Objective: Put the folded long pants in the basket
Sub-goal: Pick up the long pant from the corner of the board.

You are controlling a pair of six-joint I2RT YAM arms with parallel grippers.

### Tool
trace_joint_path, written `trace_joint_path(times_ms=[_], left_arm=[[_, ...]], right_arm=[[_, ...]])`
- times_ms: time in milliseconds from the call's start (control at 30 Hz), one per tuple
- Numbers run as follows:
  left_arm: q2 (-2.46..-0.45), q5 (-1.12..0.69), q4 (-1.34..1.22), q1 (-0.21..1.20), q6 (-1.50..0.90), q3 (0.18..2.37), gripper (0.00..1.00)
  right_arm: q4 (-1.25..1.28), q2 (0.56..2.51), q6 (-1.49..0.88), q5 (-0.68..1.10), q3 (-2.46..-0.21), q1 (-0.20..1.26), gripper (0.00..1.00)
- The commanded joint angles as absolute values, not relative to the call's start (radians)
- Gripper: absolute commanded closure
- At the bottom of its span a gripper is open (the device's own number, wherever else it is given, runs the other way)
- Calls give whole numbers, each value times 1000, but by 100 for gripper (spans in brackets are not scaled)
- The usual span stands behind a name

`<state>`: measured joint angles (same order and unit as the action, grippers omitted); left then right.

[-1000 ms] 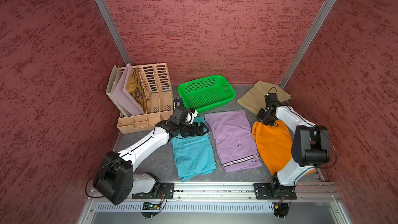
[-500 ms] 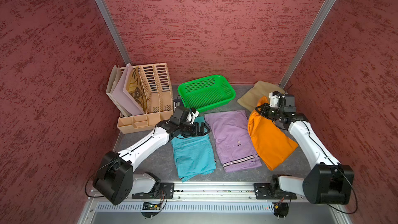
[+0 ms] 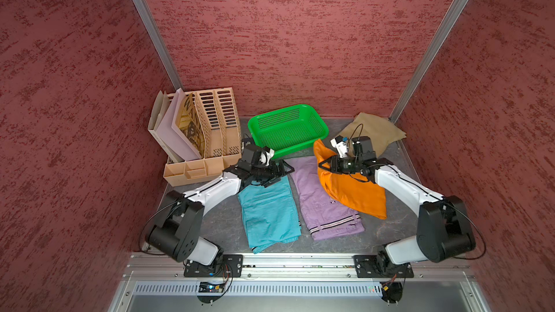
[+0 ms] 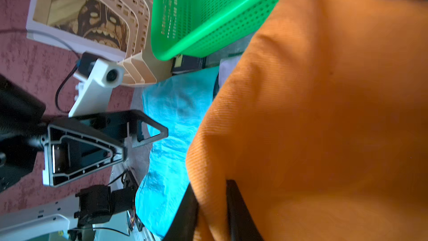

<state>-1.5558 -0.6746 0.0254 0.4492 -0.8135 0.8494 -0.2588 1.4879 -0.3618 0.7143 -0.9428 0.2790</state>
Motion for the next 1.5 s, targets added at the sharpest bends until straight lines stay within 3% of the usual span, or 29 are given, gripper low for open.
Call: trace_joint_path(times_ms=[0,267,533,633,733,767,867,900,967,1100,1200,1467], left_arm=[[-1647,-746,-170,488,-941,917,0],[-1790,-754,-391,527,-1117,954,0],[-1904,-738,-270,595,-1070,1074,1],[-1926,-742,-285,601,-1073,1068,12],[-1945,-760,-293,607,-1078,1080,30],[-1945,-763,-289,610,-1076,1086,40],[-1938,-756,-234,609,-1050,1114,70],[-1936,-750,-201,606,-1035,1132,84],[-1937,-738,-125,603,-1004,1176,100],[-1934,-728,5,607,-944,1282,100],[-1923,-718,104,609,-894,1360,100],[-1914,-665,347,601,-754,1501,100]], right_arm=[[-183,1487,-302,765,-932,318,100],[-264,1527,-192,724,-915,371,100],[-220,1503,-124,710,-872,427,100],[-214,1499,-121,717,-865,437,100],[-216,1495,-122,717,-866,440,100],[-215,1491,-125,715,-865,440,94],[-206,1465,-140,707,-858,440,51],[-203,1462,-152,693,-854,440,43],[-202,1402,-190,628,-847,437,29],[-206,1295,-333,449,-819,361,17],[-210,1239,-430,451,-788,217,13],[-570,1341,-541,135,-859,-39,13]])
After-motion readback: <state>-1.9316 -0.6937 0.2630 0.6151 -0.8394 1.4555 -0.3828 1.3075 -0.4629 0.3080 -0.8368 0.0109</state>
